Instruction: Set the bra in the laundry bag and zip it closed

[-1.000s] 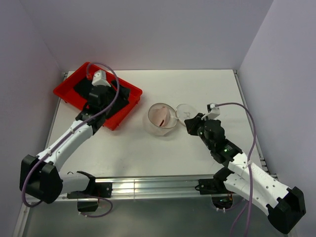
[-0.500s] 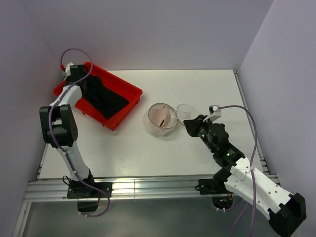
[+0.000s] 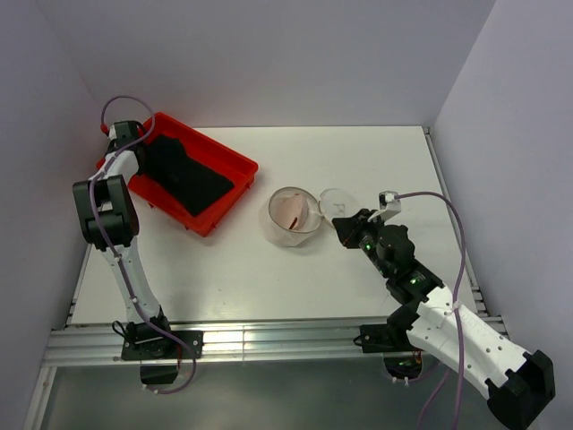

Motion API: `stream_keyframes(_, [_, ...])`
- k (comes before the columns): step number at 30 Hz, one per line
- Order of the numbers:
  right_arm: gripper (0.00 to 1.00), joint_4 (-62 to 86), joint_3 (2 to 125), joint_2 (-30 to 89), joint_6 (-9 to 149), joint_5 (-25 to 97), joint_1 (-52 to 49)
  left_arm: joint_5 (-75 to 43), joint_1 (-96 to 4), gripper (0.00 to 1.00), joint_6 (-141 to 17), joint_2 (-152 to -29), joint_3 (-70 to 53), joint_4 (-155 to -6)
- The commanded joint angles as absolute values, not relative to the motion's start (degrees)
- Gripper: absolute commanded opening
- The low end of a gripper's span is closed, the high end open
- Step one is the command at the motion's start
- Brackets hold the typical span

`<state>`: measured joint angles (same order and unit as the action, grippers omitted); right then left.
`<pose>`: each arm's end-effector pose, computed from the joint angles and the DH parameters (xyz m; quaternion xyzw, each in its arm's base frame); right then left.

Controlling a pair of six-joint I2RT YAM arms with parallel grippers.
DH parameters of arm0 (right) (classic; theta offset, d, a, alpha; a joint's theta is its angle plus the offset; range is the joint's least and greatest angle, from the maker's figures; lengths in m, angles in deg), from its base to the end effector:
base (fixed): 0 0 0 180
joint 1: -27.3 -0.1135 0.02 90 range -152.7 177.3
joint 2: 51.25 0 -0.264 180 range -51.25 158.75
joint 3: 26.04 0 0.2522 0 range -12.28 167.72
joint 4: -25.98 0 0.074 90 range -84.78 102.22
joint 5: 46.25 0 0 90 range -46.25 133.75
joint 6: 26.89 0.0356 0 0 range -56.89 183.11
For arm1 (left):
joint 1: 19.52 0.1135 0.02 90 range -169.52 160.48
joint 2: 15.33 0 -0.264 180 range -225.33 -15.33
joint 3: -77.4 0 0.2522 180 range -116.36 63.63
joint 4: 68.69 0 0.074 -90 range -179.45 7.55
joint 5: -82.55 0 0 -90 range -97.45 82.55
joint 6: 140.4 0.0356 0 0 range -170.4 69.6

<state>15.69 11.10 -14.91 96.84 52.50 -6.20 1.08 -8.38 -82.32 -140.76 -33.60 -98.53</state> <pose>0.1424 0.0878 0.2555 0.0508 0.7609 0.3082 0.5688 0.4851 0.1009 0.1895 -0.3641 0.8442 -0.0025 0.3935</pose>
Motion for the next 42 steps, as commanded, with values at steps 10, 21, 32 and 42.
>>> stream_keyframes(10, [0.19, 20.13, 11.02, -12.67, 95.37, 51.48, -6.01, -4.64, -7.39, 0.0, -80.55, -140.15, -33.59, -91.44])
stream_keyframes(21, [0.19, 21.97, 10.31, -12.14, 95.63, 50.51, -6.01, -15.18, -10.28, 0.0, -86.52, -114.85, -17.77, -75.78])
stream_keyframes(32, [0.19, 21.89, 9.35, -13.8, 95.37, 52.09, -6.01, -16.34, -25.3, 0.0, -89.51, -80.66, -3.44, -80.51])
stream_keyframes(42, [0.19, 20.57, 9.35, -15.74, 94.22, 56.22, -5.92, -26.07, -32.96, 0.0, -89.69, -59.38, 0.53, -100.1])
